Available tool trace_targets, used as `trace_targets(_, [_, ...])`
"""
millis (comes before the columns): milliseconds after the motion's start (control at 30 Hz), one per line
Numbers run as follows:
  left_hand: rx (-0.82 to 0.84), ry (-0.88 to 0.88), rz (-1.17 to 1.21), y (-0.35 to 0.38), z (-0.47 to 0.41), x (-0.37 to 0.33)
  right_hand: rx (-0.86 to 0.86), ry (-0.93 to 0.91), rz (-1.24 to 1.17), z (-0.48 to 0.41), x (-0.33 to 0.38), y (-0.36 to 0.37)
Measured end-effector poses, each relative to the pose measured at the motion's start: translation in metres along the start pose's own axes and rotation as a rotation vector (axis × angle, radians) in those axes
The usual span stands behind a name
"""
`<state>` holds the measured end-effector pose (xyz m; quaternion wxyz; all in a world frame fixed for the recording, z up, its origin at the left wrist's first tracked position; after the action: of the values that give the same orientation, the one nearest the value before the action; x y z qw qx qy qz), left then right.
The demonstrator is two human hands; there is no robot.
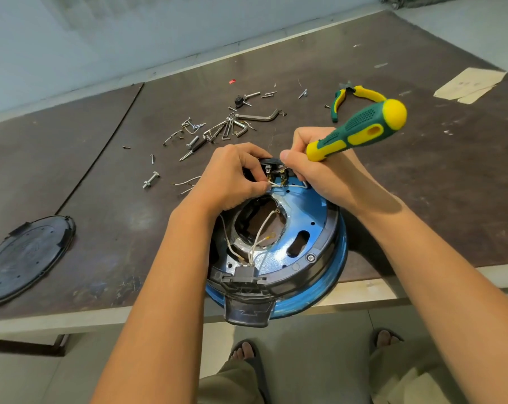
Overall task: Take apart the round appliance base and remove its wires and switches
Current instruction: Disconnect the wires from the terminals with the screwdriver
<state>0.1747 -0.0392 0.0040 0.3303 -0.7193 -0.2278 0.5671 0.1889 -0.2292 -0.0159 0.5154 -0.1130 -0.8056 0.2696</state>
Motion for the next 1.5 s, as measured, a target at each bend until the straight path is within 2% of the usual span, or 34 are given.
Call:
trace_targets(233, [-0.005,-0.004,-0.006,0.001,0.0,0.0,0.032,-0.079,0.02,-0.003,-0.003,-0.002])
trace_targets(367, [0.009,-0.001,-0.016,0.0,-0.001,0.0,0.057,-0.106,0.148,-0.007,0.002,-0.002])
trace_targets(700, [0.019,-0.003,0.009,0.002,-0.002,0.003,0.037,0.152,0.078,-0.013,0.012,0.0])
trace_targets(767, [0.012,0.002,0.005,0.002,-0.002,0.003,0.068,0.117,0.21,-0.013,0.014,0.003])
trace_targets(833, [0.005,0.007,0.003,0.002,-0.002,0.003,0.029,0.062,0.305,-0.009,0.015,0.005])
trace_targets(933, [0.003,0.002,0.023,0.002,-0.002,0.004,-0.006,0.039,0.055,-0.001,0.006,0.002])
trace_targets(1033, [-0.005,0.001,0.022,0.001,-0.002,0.005,-0.014,-0.042,0.045,0.0,0.0,0.0])
trace_targets(1167, [0.013,-0.003,0.043,0.001,-0.002,0.004,-0.022,-0.046,-0.058,-0.001,-0.004,0.0])
trace_targets(1500, [-0.009,-0.001,0.017,0.001,-0.003,0.006,0.054,-0.104,0.085,-0.008,-0.001,-0.002])
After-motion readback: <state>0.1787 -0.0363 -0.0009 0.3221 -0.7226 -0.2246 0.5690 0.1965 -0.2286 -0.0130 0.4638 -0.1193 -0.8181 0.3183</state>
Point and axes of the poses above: each hand's wrist, its own z-axis away from the middle knuckle, its own y-axis out of the palm, x = y × z, the point moved 1 cm from there along -z, towards the middle knuckle, and after that the axes turned 13 degrees about z, right-handed, at the moved point
